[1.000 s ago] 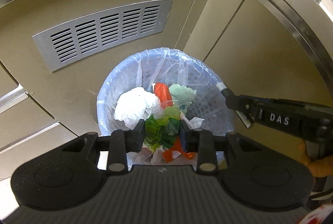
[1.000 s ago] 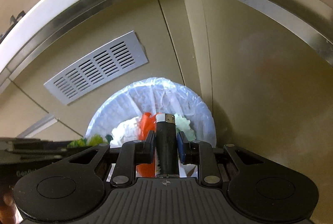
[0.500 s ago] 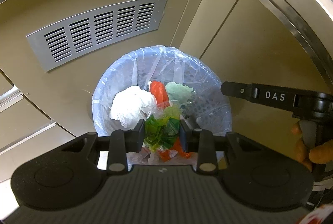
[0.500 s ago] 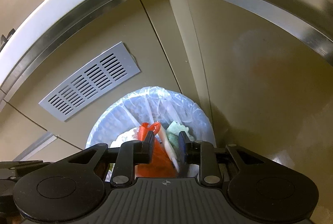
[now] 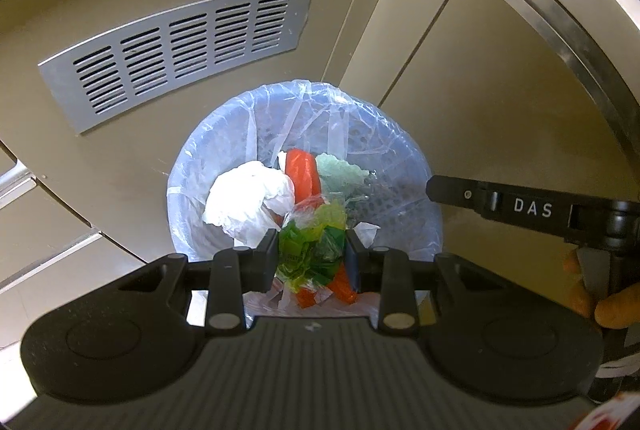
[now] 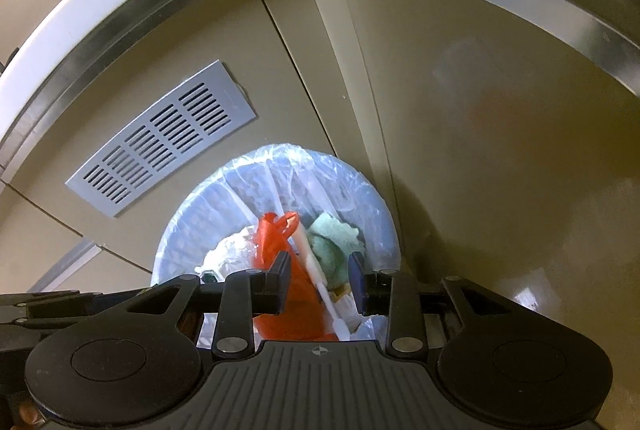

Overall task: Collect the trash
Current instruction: 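Open the left tool to drop the green bag while the right tool releases the lighter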

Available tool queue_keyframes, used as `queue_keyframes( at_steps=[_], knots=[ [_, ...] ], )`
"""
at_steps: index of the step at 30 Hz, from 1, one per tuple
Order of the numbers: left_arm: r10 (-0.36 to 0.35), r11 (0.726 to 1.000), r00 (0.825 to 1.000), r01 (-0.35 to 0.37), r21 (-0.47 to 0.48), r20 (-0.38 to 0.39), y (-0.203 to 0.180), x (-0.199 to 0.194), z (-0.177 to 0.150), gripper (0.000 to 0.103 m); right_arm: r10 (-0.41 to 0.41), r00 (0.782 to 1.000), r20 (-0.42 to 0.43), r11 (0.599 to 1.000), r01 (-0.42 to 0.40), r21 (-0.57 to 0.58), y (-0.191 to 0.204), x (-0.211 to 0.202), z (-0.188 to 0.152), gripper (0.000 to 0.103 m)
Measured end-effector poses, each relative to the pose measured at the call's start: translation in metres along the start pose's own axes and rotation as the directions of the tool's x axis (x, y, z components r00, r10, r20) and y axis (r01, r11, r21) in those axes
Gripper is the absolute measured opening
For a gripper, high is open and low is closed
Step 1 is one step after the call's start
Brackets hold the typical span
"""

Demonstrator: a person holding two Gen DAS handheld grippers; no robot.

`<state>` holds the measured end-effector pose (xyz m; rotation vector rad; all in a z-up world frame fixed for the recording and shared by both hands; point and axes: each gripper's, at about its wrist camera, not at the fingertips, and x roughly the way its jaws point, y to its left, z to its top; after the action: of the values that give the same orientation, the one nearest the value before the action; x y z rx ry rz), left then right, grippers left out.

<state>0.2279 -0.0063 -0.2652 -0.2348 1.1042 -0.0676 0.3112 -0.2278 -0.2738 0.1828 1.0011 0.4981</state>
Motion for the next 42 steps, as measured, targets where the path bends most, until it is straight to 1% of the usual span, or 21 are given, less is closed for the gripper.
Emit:
queue_keyframes(
  at_steps=[5,6,10,14,24,30,35,42],
  knots=[
    [-0.004,1.0,1.0,0.004,-0.001,-0.028,0.001,0.007,-0.001,0.034,0.004,1.0,-0.007,1.0,-0.004,0.003,-0.001,0.001,0.0,0.032],
    [-0.003,1.0,0.999,0.003,-0.001,-0.034,0.001,0.008,-0.002,0.036,0.005,1.0,-0.007,1.0,-0.005,0.004,-0.002,0.001,-0.001,0.032],
    [0.001,1.0,0.999,-0.001,0.007,-0.049,0.001,0.011,-0.004,0.048,0.008,1.0,-0.015,1.0,-0.008,0.001,-0.002,0.002,-0.002,0.032],
    [0.005,1.0,0.998,-0.004,0.017,-0.057,0.0,0.012,-0.005,0.051,0.012,1.0,-0.02,1.0,-0.012,-0.001,-0.002,0.002,-0.004,0.032],
    [0.023,1.0,0.998,-0.022,0.019,-0.06,-0.001,0.01,-0.005,0.051,0.023,0.999,-0.024,1.0,-0.024,-0.008,0.0,-0.002,-0.007,0.032],
    [0.04,0.999,0.998,-0.039,0.012,-0.051,-0.001,0.0,-0.005,0.051,0.034,0.999,-0.025,0.999,-0.035,-0.022,0.003,-0.007,-0.009,0.032],
    [0.055,0.998,0.998,-0.055,-0.007,-0.03,-0.003,-0.017,-0.004,0.051,0.055,0.998,-0.037,0.997,-0.057,-0.052,0.012,-0.015,-0.01,0.032],
    [0.08,0.996,0.997,-0.079,-0.03,0.023,-0.008,-0.057,-0.001,0.051,0.125,0.991,-0.044,0.987,-0.129,-0.093,0.031,-0.039,-0.009,0.032]
  ],
)
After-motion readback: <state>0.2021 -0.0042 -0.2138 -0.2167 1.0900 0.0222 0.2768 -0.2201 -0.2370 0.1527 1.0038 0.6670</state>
